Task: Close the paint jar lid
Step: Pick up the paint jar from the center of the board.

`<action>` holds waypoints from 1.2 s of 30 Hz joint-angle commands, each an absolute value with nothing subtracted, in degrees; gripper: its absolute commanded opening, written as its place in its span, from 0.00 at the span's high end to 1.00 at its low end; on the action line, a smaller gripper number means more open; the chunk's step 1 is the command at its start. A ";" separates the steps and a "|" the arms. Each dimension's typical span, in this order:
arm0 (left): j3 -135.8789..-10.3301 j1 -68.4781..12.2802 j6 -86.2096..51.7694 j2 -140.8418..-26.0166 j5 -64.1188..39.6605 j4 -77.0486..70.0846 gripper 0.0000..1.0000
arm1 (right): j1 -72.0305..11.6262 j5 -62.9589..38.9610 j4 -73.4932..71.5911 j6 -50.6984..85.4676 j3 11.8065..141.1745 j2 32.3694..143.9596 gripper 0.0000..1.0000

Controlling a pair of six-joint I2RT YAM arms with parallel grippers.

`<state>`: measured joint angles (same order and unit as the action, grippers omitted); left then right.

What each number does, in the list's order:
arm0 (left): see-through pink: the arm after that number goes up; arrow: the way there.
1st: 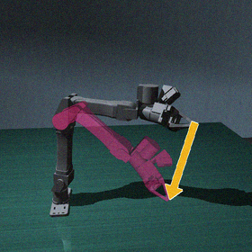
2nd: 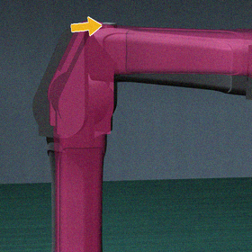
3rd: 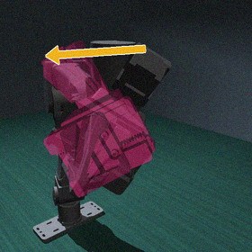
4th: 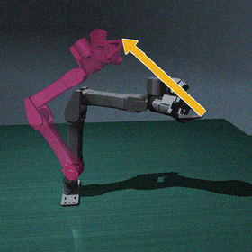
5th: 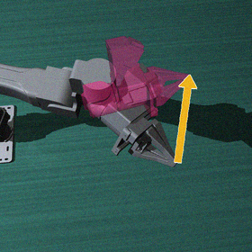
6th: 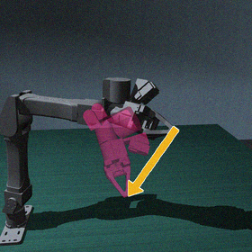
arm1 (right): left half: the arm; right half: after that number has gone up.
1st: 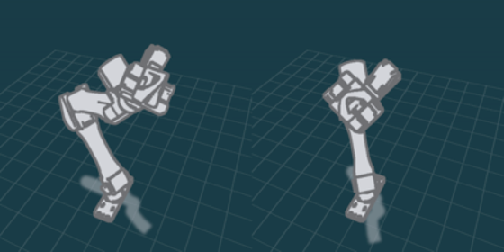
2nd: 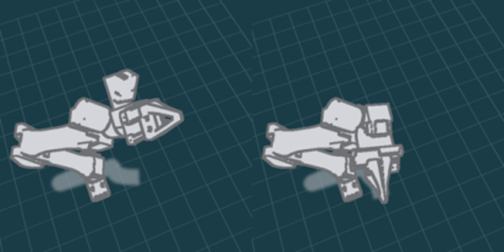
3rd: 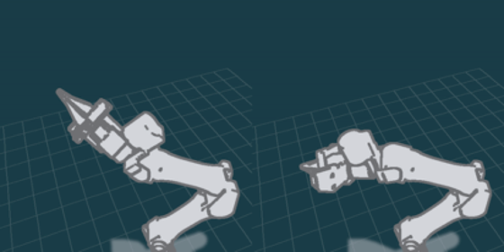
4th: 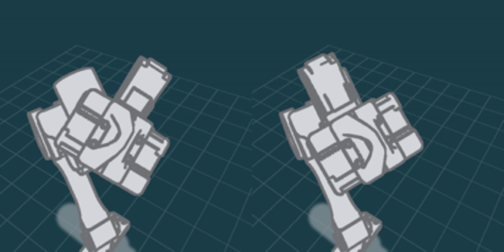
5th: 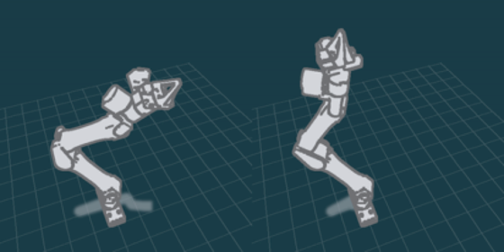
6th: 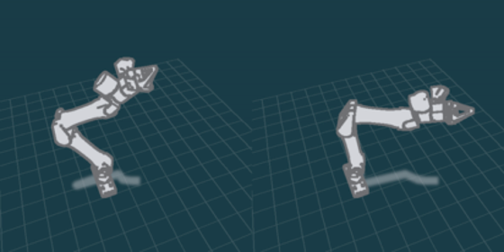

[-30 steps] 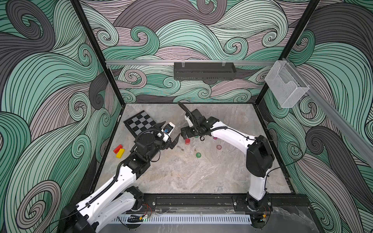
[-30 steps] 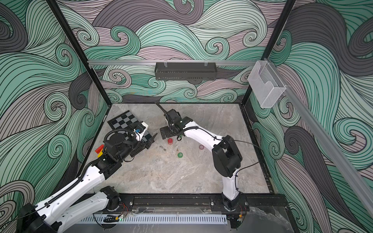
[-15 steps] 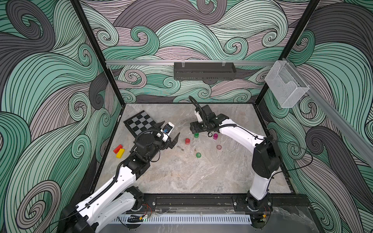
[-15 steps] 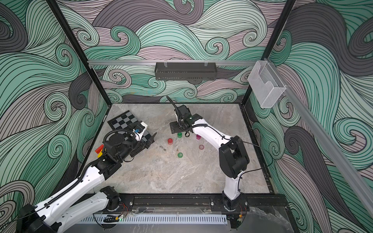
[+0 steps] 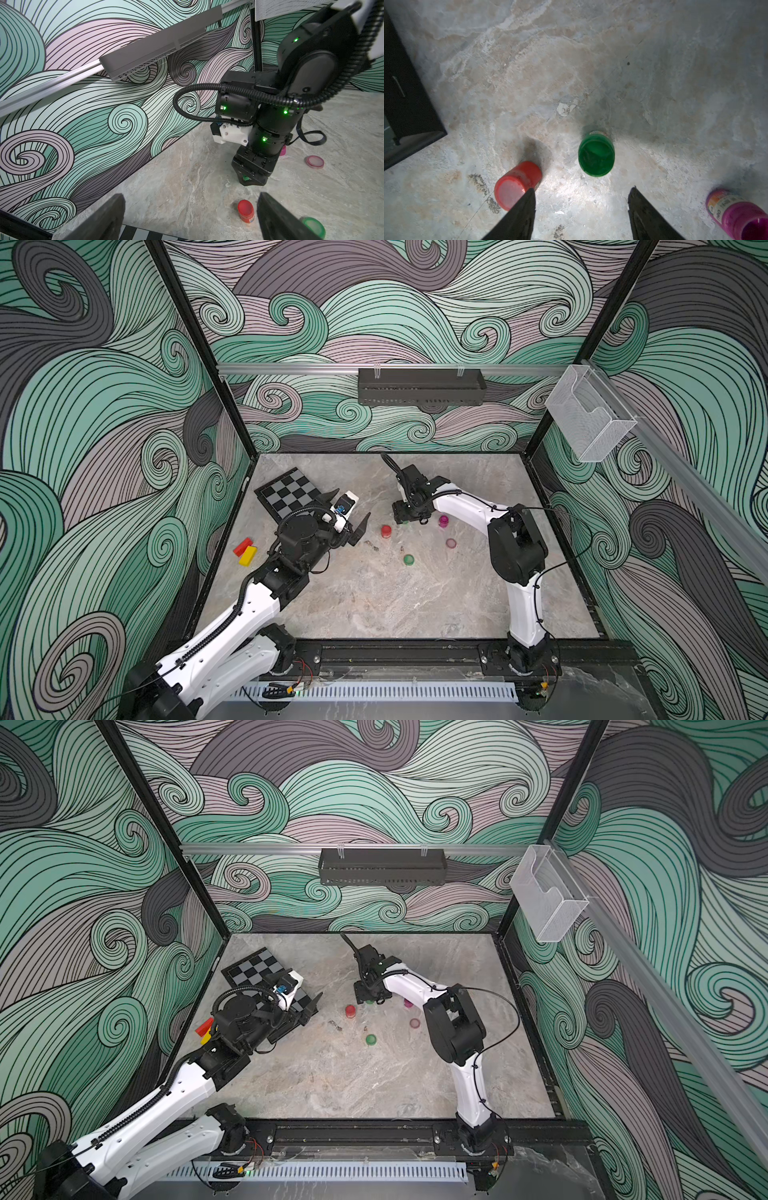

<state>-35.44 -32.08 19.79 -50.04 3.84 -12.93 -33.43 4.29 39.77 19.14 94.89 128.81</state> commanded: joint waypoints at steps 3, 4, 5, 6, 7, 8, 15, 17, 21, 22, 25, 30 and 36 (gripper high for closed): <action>-35.65 -32.09 19.16 -49.89 4.05 -15.03 0.01 | -33.27 6.02 41.11 18.81 99.11 131.75 0.36; -35.63 -32.08 19.16 -49.89 4.04 -15.03 0.01 | -33.24 6.21 41.50 18.72 99.57 132.24 0.36; -35.67 -32.08 19.16 -49.87 3.96 -15.09 0.01 | -33.28 6.41 41.85 18.57 100.00 132.80 0.37; -35.67 -32.10 19.16 -49.86 3.89 -15.03 0.01 | -33.23 6.49 42.25 18.57 100.52 133.28 0.39; -35.68 -32.08 19.16 -49.97 3.87 -15.03 0.01 | -33.23 6.50 42.48 18.46 100.93 133.70 0.40; -35.68 -32.08 19.14 -49.93 3.78 -15.04 0.01 | -33.32 6.50 42.70 18.46 101.34 134.13 0.41; -35.66 -32.08 19.34 -50.02 3.78 -14.85 0.01 | -33.27 8.08 44.44 17.99 104.35 136.63 0.46; -35.66 -32.08 19.34 -50.05 3.78 -14.85 0.01 | -33.20 7.95 45.27 18.02 105.42 137.55 0.47; -35.66 -32.08 19.42 -50.19 3.78 -14.77 0.01 | -33.16 7.82 47.05 17.93 107.67 139.49 0.48; -35.67 -32.08 19.45 -50.23 3.78 -14.77 0.01 | -33.22 7.89 47.41 17.93 108.04 139.91 0.49; -35.73 -32.08 19.51 -50.19 3.78 -14.77 0.02 | -33.16 7.91 47.58 17.93 108.61 140.61 0.52; -35.72 -32.08 19.60 -50.40 3.91 -14.69 0.01 | -33.04 8.48 47.98 17.84 108.89 141.15 0.55; -35.72 -32.08 19.60 -50.51 3.89 -14.71 0.01 | -32.78 8.68 47.91 17.84 109.29 141.73 0.57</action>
<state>-35.44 -32.08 19.79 -50.17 3.84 -12.95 -33.15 7.53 48.75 17.96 107.31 140.57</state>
